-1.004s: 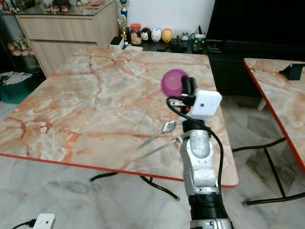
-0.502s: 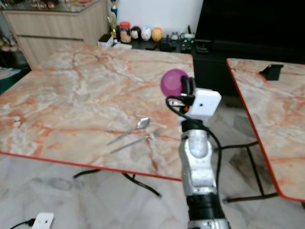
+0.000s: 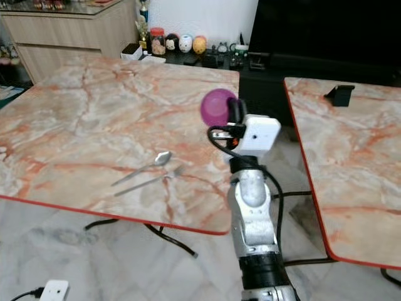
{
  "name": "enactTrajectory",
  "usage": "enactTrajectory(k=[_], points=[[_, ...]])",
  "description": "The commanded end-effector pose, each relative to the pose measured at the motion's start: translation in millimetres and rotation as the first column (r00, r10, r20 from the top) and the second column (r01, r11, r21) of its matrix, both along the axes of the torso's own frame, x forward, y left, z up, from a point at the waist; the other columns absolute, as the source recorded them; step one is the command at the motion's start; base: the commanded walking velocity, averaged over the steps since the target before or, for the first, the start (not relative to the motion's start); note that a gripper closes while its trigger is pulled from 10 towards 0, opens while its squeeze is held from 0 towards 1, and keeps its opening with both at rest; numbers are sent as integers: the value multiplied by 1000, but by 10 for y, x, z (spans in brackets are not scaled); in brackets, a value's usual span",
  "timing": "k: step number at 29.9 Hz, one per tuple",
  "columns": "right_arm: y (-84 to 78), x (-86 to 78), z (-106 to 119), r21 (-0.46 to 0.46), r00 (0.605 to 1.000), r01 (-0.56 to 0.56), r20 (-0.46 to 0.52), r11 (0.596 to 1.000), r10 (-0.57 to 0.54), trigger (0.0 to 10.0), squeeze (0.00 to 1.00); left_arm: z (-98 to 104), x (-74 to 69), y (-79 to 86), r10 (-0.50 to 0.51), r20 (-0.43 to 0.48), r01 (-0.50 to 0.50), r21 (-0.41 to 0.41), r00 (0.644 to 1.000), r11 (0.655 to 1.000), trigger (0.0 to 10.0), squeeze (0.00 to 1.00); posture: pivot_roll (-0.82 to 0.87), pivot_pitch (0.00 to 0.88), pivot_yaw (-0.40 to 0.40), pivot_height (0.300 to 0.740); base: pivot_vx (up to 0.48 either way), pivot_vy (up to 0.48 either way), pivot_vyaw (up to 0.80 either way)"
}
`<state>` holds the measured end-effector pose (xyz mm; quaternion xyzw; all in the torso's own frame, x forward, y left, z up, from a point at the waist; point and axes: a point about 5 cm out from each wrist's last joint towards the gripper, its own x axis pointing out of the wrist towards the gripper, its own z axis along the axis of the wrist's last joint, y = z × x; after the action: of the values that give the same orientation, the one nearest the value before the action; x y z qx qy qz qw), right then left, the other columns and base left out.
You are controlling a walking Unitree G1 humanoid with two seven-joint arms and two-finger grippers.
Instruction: Setting the table
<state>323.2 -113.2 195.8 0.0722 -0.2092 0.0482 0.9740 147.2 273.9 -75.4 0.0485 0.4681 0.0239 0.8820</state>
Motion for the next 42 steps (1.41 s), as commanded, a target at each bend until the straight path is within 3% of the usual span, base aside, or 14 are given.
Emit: enactTrajectory(k=[1,42], points=[[-73,6,34,-1,1000,24,14,1000,-24,10000,0,-22,-26,-33,-7,-10,7,-7,1000,1000,10000,0,20,0,-21,740,0,-247,0],[-184,38,55,6,998,66,18,998,-66,10000,0,-22,-25,-36,-11,-8,11,-8,1000,1000,10000,0,18,0,-17,740,0,-252,0]])
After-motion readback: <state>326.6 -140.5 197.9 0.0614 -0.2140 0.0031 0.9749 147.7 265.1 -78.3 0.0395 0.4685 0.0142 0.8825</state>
